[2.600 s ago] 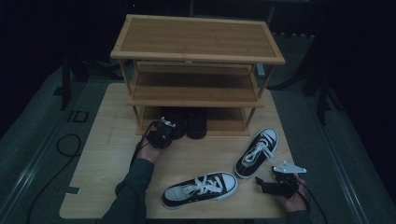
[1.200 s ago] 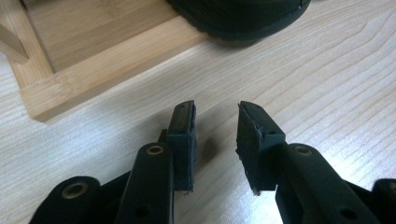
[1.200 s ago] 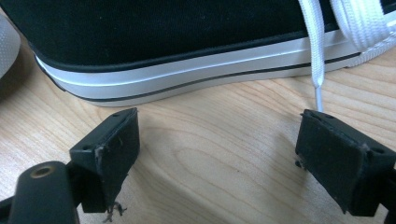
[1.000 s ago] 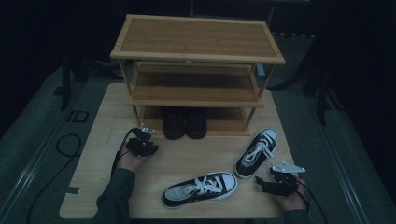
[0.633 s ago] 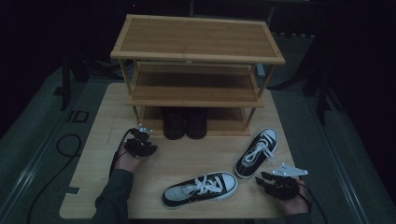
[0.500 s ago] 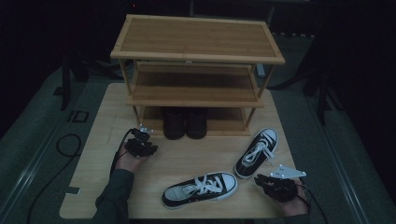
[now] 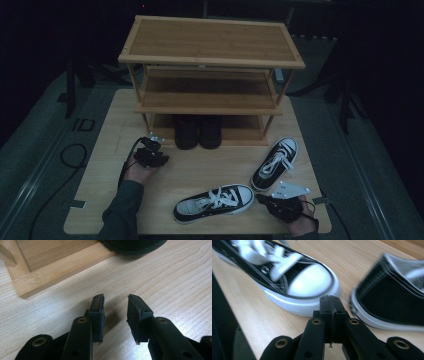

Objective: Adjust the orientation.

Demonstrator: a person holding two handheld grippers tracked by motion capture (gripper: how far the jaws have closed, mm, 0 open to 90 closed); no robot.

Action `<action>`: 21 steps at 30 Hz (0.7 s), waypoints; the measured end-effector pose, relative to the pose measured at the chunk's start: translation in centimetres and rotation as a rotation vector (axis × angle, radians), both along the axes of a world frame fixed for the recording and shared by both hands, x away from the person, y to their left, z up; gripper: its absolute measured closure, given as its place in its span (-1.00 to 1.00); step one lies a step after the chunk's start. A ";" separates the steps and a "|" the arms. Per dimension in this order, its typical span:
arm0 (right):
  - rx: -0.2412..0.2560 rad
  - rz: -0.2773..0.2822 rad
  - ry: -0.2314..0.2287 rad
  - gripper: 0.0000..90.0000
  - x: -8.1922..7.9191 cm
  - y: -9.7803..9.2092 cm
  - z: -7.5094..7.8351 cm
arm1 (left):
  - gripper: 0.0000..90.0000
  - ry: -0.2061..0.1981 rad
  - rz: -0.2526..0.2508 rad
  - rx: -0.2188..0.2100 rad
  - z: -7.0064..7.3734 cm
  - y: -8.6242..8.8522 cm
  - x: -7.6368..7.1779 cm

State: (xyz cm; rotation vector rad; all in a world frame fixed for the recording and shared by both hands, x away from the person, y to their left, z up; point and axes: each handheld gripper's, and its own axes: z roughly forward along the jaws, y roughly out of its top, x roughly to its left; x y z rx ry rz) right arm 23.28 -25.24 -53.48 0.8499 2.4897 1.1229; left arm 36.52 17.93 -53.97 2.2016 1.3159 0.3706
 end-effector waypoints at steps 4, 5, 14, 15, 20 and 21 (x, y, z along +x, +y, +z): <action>0.002 0.024 -0.002 1.00 -0.3 0.7 0.1 | 0.48 -0.004 -0.004 -0.001 0.1 -0.1 0.0; -0.001 0.033 0.001 1.00 -0.5 1.0 0.1 | 0.48 -0.004 -0.005 0.000 0.1 -0.1 0.0; -0.034 0.097 0.016 1.00 -1.4 2.4 -0.4 | 0.48 -0.006 -0.003 -0.002 0.1 -0.1 0.0; -0.043 0.099 0.016 1.00 -1.5 2.6 -0.5 | 0.48 -0.006 -0.002 -0.001 0.1 -0.1 0.0; -0.053 0.101 0.023 1.00 -1.5 2.9 -0.9 | 0.48 -0.006 -0.004 0.000 0.1 -0.1 0.0; -0.053 0.100 0.025 1.00 -1.5 2.8 -0.9 | 0.48 -0.006 -0.004 0.001 0.1 -0.1 0.0</action>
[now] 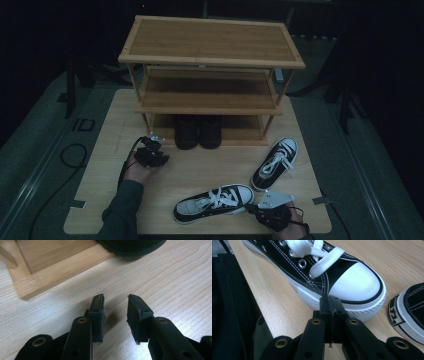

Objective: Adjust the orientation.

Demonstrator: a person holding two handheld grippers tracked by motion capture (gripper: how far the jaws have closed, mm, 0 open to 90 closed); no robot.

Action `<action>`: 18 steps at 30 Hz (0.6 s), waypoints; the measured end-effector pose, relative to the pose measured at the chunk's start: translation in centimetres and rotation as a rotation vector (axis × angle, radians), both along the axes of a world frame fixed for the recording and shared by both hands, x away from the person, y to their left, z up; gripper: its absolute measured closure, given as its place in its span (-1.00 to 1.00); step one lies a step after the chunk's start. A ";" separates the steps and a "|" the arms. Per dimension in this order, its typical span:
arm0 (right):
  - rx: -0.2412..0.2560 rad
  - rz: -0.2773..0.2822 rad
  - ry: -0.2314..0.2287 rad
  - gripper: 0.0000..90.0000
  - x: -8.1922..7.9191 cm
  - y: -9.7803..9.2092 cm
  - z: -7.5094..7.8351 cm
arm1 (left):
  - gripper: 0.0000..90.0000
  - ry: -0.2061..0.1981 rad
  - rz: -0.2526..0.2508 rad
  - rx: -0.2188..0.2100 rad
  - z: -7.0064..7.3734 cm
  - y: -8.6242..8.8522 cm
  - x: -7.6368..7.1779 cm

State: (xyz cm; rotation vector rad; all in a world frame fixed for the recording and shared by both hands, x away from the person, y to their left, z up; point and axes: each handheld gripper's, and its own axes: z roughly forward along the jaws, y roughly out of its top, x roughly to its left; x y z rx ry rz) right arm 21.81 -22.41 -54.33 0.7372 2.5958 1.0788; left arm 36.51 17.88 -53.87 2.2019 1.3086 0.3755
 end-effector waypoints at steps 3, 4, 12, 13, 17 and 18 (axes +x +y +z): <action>0.013 -0.016 0.007 1.00 0.4 -0.2 -0.1 | 0.48 0.000 -0.001 0.001 0.1 0.0 0.0; 0.013 -0.016 0.007 1.00 0.4 -0.2 -0.1 | 0.48 0.000 -0.001 0.001 0.1 0.0 0.0; 0.002 -0.054 0.002 1.00 1.8 0.1 0.0 | 0.48 0.005 -0.006 0.003 0.0 0.0 0.0; -0.001 -0.055 0.000 1.00 2.1 0.2 0.1 | 0.48 0.009 -0.008 0.005 -0.1 0.0 0.1; 0.000 -0.059 0.001 1.00 2.6 0.4 0.1 | 0.48 0.009 -0.008 0.005 -0.2 -0.1 0.1; 0.002 -0.066 0.000 1.00 3.0 0.6 0.1 | 0.48 0.010 -0.009 0.005 -0.2 -0.1 0.1</action>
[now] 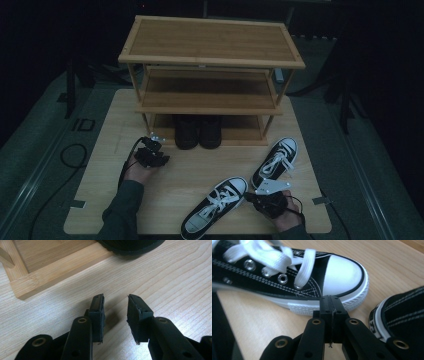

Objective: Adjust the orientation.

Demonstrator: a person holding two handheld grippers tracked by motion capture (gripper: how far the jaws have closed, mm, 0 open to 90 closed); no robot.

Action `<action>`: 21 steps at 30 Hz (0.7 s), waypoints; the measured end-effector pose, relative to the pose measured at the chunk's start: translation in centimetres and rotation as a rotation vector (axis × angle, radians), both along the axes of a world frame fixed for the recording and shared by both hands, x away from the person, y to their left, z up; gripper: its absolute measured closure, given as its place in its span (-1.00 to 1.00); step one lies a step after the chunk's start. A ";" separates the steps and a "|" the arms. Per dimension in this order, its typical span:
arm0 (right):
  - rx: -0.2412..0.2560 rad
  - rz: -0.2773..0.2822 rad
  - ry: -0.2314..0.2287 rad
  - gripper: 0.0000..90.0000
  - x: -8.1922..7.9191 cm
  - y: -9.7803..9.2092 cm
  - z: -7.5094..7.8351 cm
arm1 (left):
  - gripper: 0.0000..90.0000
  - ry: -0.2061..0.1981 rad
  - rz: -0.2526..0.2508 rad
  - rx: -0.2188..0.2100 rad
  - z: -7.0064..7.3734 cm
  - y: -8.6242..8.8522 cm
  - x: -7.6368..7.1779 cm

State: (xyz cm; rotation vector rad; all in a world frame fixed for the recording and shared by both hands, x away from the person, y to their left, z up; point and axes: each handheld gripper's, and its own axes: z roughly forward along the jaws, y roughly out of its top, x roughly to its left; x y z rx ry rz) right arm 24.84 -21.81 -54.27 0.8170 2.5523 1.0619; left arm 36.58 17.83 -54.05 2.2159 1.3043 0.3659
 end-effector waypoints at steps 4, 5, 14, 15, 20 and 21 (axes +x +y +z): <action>-0.006 -0.011 0.001 1.00 0.8 0.6 0.1 | 0.48 0.002 0.000 0.000 -0.1 0.0 0.0; -0.006 -0.012 0.000 1.00 0.9 0.7 0.1 | 0.48 0.003 0.000 -0.001 -0.1 0.0 0.0; -0.001 -0.020 -0.004 1.00 1.3 1.7 0.1 | 0.48 0.012 0.000 0.004 -0.3 0.2 0.0; -0.002 -0.015 -0.007 1.00 1.1 1.7 0.1 | 0.48 0.012 0.002 0.003 -0.3 0.2 0.0; -0.001 0.024 -0.004 1.00 -0.5 2.3 -0.2 | 0.48 0.009 0.007 -0.002 -0.4 0.3 -0.1; -0.002 0.034 -0.002 1.00 -0.9 2.5 -0.2 | 0.48 0.009 0.007 -0.002 -0.4 0.3 -0.1</action>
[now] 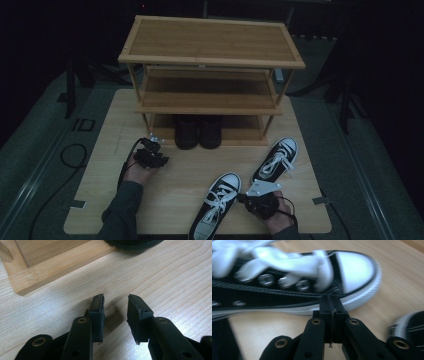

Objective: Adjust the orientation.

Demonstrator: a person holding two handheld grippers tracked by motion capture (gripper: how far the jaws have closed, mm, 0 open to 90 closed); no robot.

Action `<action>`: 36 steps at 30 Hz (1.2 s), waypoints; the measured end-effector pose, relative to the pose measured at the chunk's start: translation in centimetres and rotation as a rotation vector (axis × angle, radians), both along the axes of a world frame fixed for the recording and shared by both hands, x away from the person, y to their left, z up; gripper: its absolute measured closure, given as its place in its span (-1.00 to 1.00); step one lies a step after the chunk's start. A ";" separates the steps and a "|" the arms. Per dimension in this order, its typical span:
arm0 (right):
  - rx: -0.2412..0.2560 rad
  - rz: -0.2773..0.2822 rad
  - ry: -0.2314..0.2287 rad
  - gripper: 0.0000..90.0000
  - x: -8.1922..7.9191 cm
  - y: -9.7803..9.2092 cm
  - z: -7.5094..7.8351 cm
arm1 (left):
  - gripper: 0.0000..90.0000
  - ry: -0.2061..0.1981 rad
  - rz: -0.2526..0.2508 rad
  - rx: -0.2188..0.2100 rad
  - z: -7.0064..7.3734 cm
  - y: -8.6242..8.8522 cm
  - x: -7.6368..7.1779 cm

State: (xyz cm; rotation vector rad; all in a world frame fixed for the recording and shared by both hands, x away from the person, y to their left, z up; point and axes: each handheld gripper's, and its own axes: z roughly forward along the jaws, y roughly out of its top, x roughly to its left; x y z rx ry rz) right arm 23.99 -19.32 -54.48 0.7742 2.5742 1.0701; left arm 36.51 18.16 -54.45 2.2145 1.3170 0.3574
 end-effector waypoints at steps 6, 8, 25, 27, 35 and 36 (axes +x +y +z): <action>-0.010 0.026 0.010 1.00 -1.3 0.6 -0.3 | 0.48 0.002 -0.003 0.002 0.0 -0.1 0.0; -0.011 0.024 0.013 1.00 -1.4 0.6 -0.3 | 0.48 0.001 -0.002 0.001 0.0 -0.1 0.0; 0.020 -0.021 0.030 1.00 0.8 1.3 -0.5 | 0.48 0.010 -0.007 -0.005 -0.5 -0.6 0.1; 0.020 -0.022 0.032 1.00 1.0 1.5 -0.5 | 0.48 0.009 -0.009 -0.006 -0.5 -0.6 0.1; 0.010 -0.018 0.040 1.00 2.6 2.5 -0.4 | 0.48 0.007 -0.012 -0.007 -0.5 -0.7 0.2; 0.008 -0.015 0.039 1.00 2.8 2.7 -0.4 | 0.48 0.006 -0.012 -0.007 -0.5 -0.7 0.2</action>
